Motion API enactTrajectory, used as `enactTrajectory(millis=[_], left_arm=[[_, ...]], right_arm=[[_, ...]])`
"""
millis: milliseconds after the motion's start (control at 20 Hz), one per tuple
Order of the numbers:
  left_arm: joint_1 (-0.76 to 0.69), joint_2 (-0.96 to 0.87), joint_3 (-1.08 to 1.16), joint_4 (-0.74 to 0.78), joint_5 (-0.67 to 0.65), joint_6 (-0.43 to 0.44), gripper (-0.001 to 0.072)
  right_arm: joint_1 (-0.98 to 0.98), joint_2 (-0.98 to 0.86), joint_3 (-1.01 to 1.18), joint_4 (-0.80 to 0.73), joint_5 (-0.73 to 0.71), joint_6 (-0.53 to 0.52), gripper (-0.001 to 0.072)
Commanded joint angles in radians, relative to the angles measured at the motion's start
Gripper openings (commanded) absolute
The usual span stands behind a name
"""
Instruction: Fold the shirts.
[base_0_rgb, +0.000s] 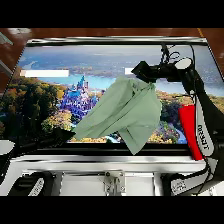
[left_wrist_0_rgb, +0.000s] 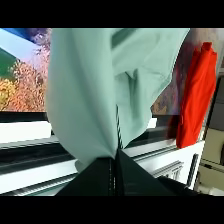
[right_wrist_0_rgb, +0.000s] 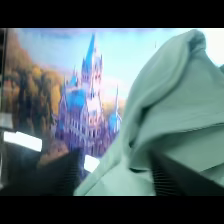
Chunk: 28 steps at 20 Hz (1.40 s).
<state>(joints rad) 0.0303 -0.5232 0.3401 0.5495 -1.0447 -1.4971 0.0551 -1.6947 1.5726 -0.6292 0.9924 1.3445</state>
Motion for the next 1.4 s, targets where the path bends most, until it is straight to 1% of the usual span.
enactTrajectory(millis=[0, 50, 100, 200, 250, 300, 350, 450, 550, 650, 800, 950, 1050, 1100, 1150, 1200, 1250, 1300, 1350], left_arm=[[0.0, -0.001, -0.016, -0.016, 0.024, 0.022, 0.0034], [0.0, -0.001, -0.016, -0.016, 0.024, 0.032, 0.0034], [0.0, -0.001, -0.016, -0.016, 0.024, 0.043, 0.0034], [0.0, -0.001, -0.016, -0.016, 0.025, 0.047, 0.0034], [0.0, -0.001, -0.016, -0.016, 0.025, 0.047, 0.0034], [0.0, -0.001, -0.016, -0.016, 0.025, 0.047, 0.0035], [0.0, -0.001, -0.016, -0.016, 0.025, 0.047, 0.0034], [0.0, -0.001, -0.016, -0.016, 0.025, 0.047, 0.0035], [0.0, -0.001, -0.016, -0.016, 0.025, 0.047, 0.0034], [0.0, -0.001, -0.016, -0.016, 0.025, 0.046, 0.0034], [0.0, 0.0, -0.016, -0.023, 0.025, 0.046, 0.0034], [0.0, 0.0, -0.016, -0.028, 0.025, 0.045, 0.0034], [0.0, -0.001, -0.016, -0.028, 0.025, 0.045, 0.0035], [0.0, 0.0, -0.016, -0.028, 0.025, 0.045, 0.0034], [0.0, 0.0, -0.016, -0.028, 0.025, 0.045, 0.0035], [0.0, 0.0, -0.016, -0.028, 0.025, 0.046, 0.0034], [0.0, -0.001, -0.016, -0.027, 0.025, 0.046, 0.0034], [0.0, 0.0, -0.016, -0.027, 0.031, 0.047, 0.0035], [0.0, 0.0, -0.016, -0.027, 0.048, 0.046, 0.0034]], right_arm=[[-0.056, -0.023, 0.001, -0.031, 0.201, -0.06, 0.06], [-0.1, -0.001, 0.001, -0.11, 0.278, -0.061, 0.06], [-0.154, 0.024, 0.001, -0.231, 0.384, -0.056, 0.06], [-0.265, 0.064, -0.01, -0.487, 0.588, -0.014, 0.06], [-0.33, 0.086, -0.045, -0.531, 0.665, -0.011, 0.06], [-0.389, 0.109, -0.103, -0.518, 0.698, -0.01, 0.062], [-0.445, 0.14, -0.193, -0.482, 0.695, -0.005, 0.0632], [-0.501, 0.2, -0.396, -0.431, 0.619, -0.008, 0.0632], [-0.499, 0.234, -0.586, -0.381, 0.49, -0.037, 0.0633], [-0.482, 0.235, -0.707, -0.303, 0.354, -0.041, 0.0633], [-0.432, 0.235, -0.788, -0.286, 0.195, -0.04, 0.0632], [-0.351, 0.234, -0.792, -0.277, 0.101, -0.037, 0.0632], [-0.288, 0.233, -0.792, -0.274, 0.037, -0.013, 0.063], [-0.258, 0.233, -0.792, -0.274, 0.014, -0.004, 0.0521], [-0.235, 0.233, -0.792, -0.277, -0.001, 0.005, 0.0435], [-0.219, 0.233, -0.792, -0.277, -0.013, 0.014, 0.0373], [-0.212, 0.233, -0.792, -0.277, -0.018, 0.021, 0.0273], [-0.211, 0.233, -0.79, -0.269, -0.014, 0.024, 0.0097], [-0.217, 0.238, -0.781, -0.259, 0.022, 0.023, 0.0059]])
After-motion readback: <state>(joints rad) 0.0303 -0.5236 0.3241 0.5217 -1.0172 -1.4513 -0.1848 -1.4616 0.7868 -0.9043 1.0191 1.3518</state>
